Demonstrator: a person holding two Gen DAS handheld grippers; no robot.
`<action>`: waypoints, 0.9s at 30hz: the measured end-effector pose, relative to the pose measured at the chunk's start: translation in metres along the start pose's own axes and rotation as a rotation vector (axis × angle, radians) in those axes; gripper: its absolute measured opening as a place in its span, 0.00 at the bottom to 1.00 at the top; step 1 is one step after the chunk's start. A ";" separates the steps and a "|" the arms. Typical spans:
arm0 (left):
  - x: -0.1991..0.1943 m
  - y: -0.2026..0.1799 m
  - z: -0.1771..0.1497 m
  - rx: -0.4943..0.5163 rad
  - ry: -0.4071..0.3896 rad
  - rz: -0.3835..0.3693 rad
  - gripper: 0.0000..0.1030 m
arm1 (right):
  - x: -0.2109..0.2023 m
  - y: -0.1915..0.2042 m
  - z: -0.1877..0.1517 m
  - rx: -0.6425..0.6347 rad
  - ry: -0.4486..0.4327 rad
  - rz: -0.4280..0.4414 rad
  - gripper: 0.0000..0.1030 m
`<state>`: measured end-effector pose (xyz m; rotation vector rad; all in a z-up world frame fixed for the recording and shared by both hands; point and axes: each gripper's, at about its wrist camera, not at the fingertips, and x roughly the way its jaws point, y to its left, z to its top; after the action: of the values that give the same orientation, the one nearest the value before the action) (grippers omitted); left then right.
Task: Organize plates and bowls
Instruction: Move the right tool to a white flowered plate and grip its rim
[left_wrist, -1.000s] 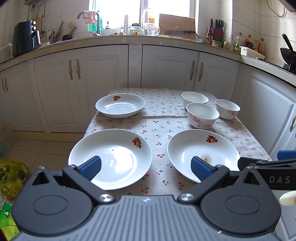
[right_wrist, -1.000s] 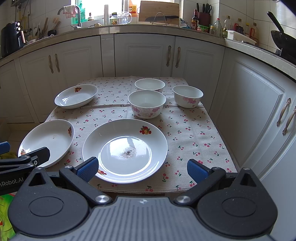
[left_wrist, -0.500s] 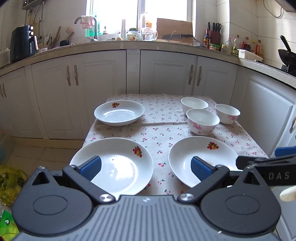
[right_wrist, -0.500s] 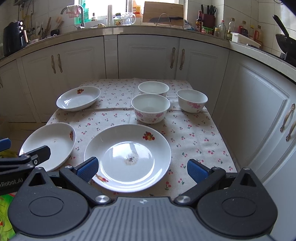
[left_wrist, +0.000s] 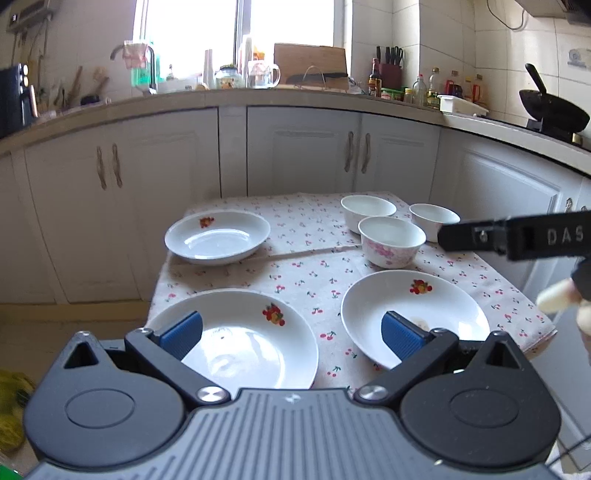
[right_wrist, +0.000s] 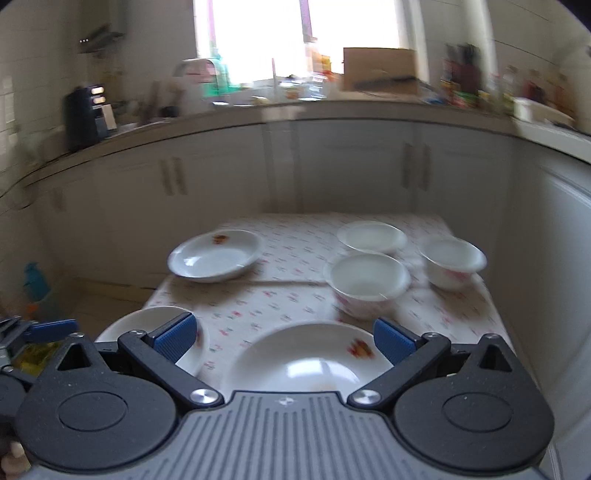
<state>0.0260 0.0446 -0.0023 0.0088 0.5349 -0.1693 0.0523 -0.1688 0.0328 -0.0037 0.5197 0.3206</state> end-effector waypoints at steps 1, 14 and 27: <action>0.001 0.004 -0.001 -0.001 0.009 -0.009 0.99 | 0.003 0.001 0.003 -0.001 -0.004 0.012 1.00; 0.003 0.078 -0.044 0.064 0.087 -0.045 0.99 | 0.076 0.035 0.014 -0.032 0.182 0.270 1.00; 0.032 0.108 -0.070 0.153 0.170 -0.164 0.99 | 0.148 0.067 0.008 -0.143 0.342 0.280 1.00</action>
<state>0.0354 0.1499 -0.0823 0.1298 0.6920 -0.3722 0.1571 -0.0600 -0.0274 -0.1267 0.8379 0.6367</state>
